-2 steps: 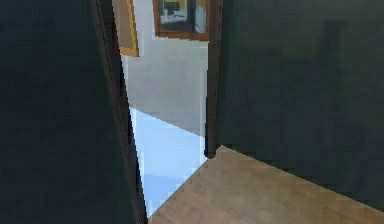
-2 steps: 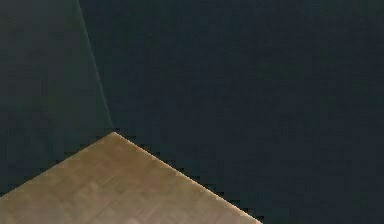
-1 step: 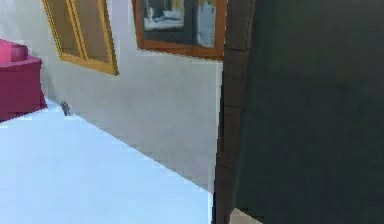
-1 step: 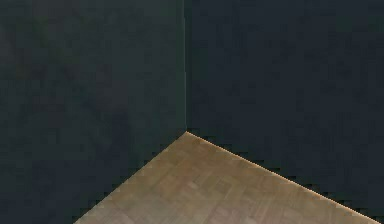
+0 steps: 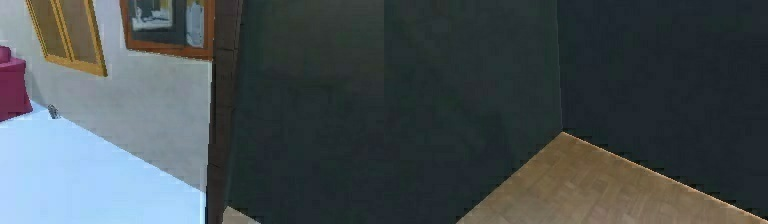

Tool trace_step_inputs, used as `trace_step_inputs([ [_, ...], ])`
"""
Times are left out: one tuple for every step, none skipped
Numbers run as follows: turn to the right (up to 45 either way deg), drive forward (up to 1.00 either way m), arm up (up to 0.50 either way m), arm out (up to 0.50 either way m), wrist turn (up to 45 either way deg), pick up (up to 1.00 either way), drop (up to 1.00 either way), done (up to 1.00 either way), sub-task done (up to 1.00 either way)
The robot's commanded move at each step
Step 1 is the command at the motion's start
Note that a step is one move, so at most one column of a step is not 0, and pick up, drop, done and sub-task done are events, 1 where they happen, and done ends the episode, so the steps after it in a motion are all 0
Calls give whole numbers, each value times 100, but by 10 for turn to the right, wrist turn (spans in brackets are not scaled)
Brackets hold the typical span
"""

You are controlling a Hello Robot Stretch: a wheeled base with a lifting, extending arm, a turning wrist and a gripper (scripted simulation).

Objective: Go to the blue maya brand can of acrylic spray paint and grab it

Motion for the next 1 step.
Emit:
trace_step_inputs([
  [360,0,0,0,0,0,0,0,0],
])
